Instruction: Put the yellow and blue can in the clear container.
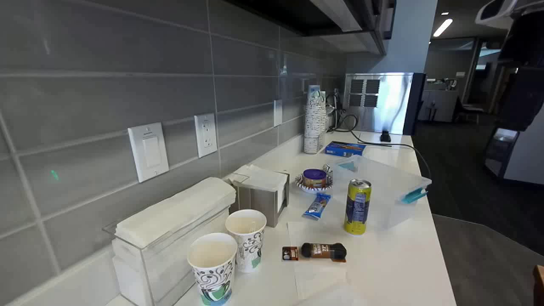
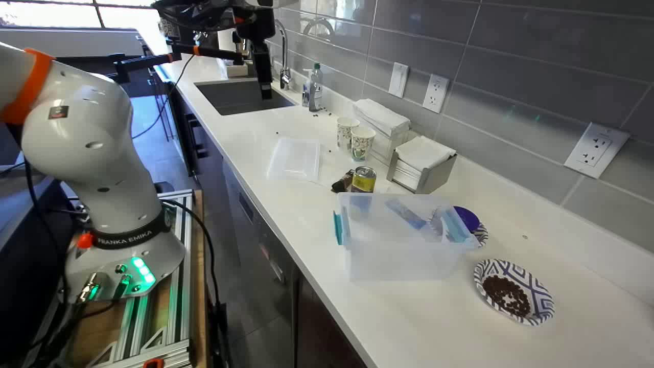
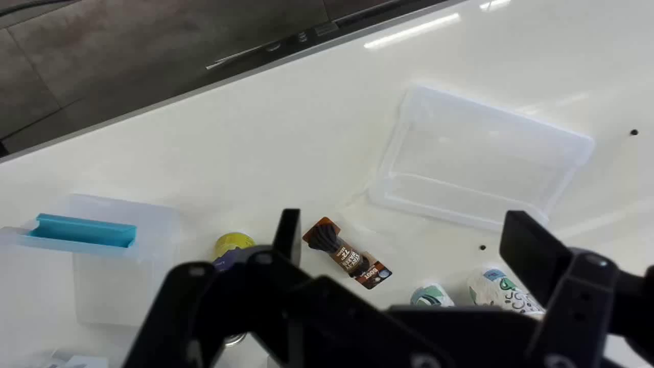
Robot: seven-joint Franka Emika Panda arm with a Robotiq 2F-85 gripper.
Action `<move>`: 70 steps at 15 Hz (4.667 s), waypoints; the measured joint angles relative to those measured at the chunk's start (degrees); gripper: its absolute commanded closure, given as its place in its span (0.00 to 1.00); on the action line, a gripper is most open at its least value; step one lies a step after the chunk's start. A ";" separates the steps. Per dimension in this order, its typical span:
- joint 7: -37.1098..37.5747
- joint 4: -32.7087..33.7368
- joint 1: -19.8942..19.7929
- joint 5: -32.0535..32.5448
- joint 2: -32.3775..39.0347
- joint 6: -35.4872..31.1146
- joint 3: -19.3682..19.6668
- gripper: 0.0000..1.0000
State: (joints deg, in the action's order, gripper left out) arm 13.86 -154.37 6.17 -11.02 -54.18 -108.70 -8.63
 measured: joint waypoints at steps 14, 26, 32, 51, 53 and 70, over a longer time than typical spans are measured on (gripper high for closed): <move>-0.15 0.46 -1.55 0.00 1.75 -7.06 0.55 0.00; -0.18 14.48 -11.83 4.11 24.78 -16.78 5.52 0.00; -2.22 22.80 -12.02 5.88 36.79 -6.24 9.03 0.00; -17.88 25.08 -11.10 8.52 51.80 -11.67 11.46 0.00; -19.21 25.35 -10.78 10.00 53.87 -10.96 11.41 0.00; -29.70 27.92 -8.39 13.96 58.45 -10.80 9.88 0.00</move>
State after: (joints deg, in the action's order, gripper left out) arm -15.84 -126.45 -2.22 2.94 4.27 -119.51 1.25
